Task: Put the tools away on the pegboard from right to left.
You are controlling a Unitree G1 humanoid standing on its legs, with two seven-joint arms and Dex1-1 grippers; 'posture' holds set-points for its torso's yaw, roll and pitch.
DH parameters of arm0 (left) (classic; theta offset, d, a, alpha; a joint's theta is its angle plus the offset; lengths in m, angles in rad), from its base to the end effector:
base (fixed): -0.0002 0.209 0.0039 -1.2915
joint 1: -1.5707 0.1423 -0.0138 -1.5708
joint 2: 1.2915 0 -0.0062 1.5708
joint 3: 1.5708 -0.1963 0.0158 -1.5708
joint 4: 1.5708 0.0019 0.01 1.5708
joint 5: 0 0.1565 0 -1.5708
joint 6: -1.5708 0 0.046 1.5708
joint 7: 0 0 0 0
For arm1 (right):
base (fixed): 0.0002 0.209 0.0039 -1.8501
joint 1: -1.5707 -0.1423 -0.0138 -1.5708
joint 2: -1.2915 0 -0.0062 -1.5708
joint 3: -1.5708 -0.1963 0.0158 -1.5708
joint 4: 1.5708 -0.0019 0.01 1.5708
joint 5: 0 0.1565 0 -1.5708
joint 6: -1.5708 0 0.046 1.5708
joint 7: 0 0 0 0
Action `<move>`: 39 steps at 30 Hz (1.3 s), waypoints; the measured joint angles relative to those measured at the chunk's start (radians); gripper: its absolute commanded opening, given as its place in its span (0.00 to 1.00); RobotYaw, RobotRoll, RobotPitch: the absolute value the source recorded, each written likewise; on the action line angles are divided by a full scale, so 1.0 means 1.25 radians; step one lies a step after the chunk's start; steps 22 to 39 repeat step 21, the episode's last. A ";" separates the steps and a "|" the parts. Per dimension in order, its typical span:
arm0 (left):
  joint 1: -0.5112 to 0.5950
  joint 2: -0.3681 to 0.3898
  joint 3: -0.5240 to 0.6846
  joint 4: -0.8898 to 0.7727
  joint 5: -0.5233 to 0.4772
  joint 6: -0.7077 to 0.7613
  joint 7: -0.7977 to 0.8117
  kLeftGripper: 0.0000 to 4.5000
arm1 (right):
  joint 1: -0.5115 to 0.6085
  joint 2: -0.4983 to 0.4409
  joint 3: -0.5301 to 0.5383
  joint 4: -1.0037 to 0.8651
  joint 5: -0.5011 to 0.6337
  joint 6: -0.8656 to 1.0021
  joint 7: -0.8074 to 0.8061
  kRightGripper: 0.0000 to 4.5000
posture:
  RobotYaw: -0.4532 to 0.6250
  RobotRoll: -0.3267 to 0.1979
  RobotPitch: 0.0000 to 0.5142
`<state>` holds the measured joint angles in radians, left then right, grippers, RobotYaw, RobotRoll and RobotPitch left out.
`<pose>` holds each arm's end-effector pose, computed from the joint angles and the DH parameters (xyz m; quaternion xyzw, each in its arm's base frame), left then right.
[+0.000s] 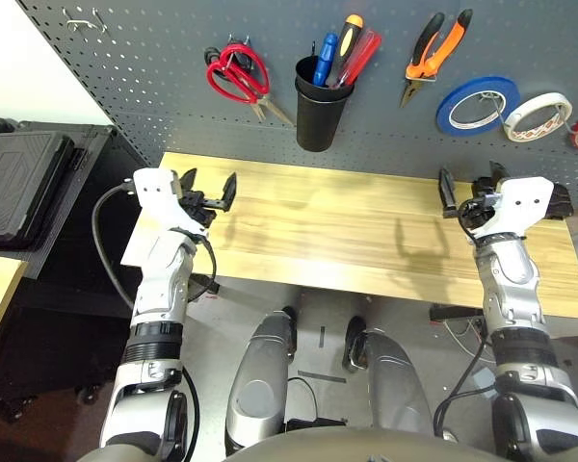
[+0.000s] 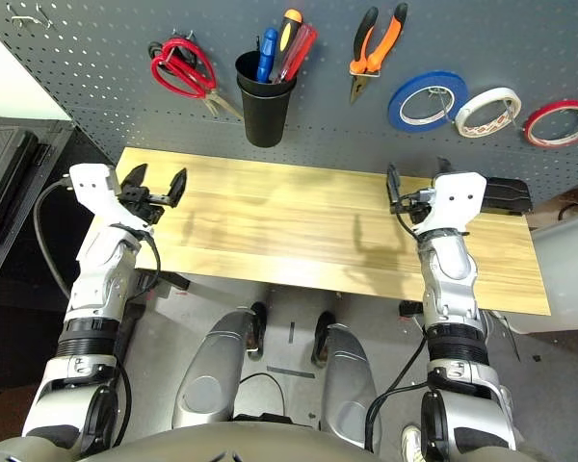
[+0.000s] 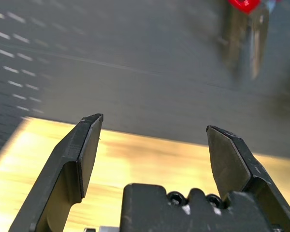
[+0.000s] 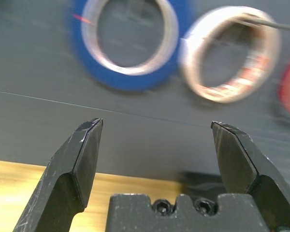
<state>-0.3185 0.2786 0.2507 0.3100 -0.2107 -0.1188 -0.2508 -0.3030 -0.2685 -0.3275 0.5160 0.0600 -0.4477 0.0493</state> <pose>0.2801 0.2498 0.0727 0.0133 -0.0908 -0.0104 0.9957 0.2668 -0.2662 0.0439 -0.0767 -0.1389 -0.1265 0.9792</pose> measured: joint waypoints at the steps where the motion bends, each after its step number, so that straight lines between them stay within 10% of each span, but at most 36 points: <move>1: -0.002 0.004 0.011 0.015 -0.001 -0.011 0.006 0.99 | -0.002 -0.007 -0.004 0.017 -0.006 -0.010 -0.022 1.00 | 0.59 0.62 0.41; 39: -0.056 0.017 0.037 0.148 -0.002 -0.114 0.014 0.99 | -0.043 -0.063 -0.040 0.161 -0.002 -0.074 -0.170 1.00 | 0.57 0.62 0.38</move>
